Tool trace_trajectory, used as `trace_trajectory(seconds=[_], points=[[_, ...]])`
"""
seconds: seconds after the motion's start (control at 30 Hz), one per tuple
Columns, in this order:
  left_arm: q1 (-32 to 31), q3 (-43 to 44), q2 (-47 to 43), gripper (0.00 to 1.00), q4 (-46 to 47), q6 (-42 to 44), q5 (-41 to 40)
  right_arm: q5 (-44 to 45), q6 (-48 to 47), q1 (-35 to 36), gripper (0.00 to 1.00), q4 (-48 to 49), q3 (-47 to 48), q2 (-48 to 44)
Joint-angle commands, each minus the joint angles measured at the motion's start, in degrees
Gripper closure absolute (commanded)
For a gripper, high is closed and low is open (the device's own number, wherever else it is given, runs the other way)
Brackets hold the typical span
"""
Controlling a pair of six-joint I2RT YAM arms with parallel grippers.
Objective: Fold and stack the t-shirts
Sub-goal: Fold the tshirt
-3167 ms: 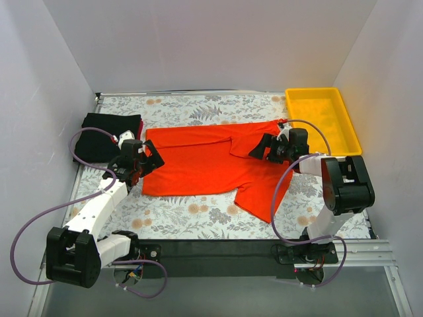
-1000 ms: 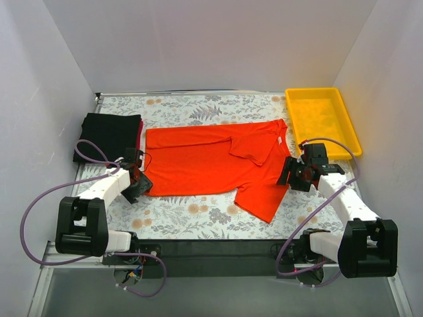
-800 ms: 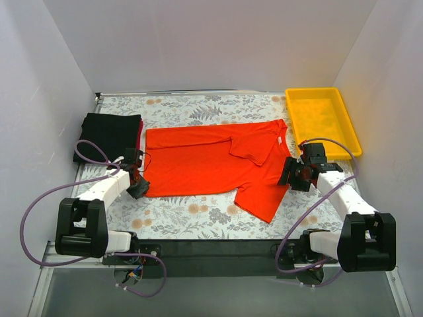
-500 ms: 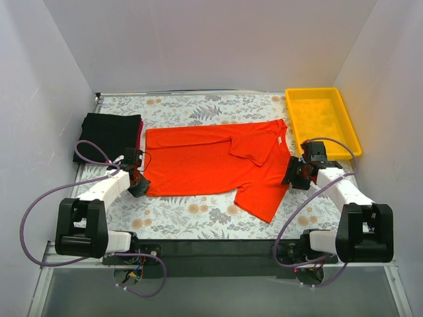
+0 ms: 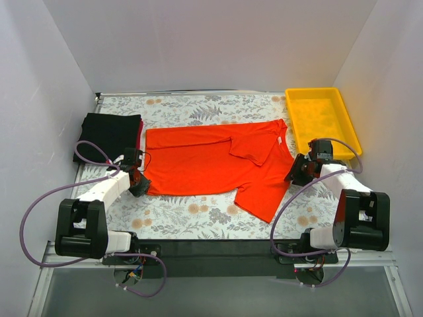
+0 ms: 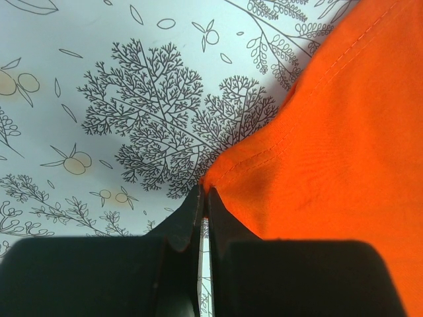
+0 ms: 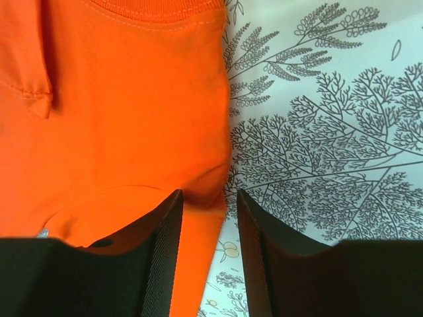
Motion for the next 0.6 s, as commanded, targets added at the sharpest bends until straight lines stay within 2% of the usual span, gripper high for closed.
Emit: trace_trajectory(seconds=[0.0, 0.13, 0.23, 0.47, 0.57], points=[[0.1, -1.7, -0.4, 1.0, -0.5, -0.2, 0.8, -2.1, 1.1, -0.5, 0.62, 3.5, 0.2, 1.0], [0.1, -1.6, -0.4, 1.0, -0.5, -0.3, 0.9, -2.7, 0.6, -0.8, 0.62, 4.3, -0.5, 2.4], [0.1, -1.6, -0.4, 1.0, -0.5, -0.2, 0.8, -2.9, 0.5, -0.9, 0.67, 4.7, -1.1, 3.4], [1.0, 0.0, -3.5, 1.0, -4.8, -2.8, -0.9, -3.4, 0.0, -1.0, 0.98, 2.1, -4.9, 0.2], [1.8, 0.4, -6.2, 1.0, -6.1, -3.6, -1.0, -2.0, -0.8, -1.1, 0.99, -1.1, -5.0, -2.6]])
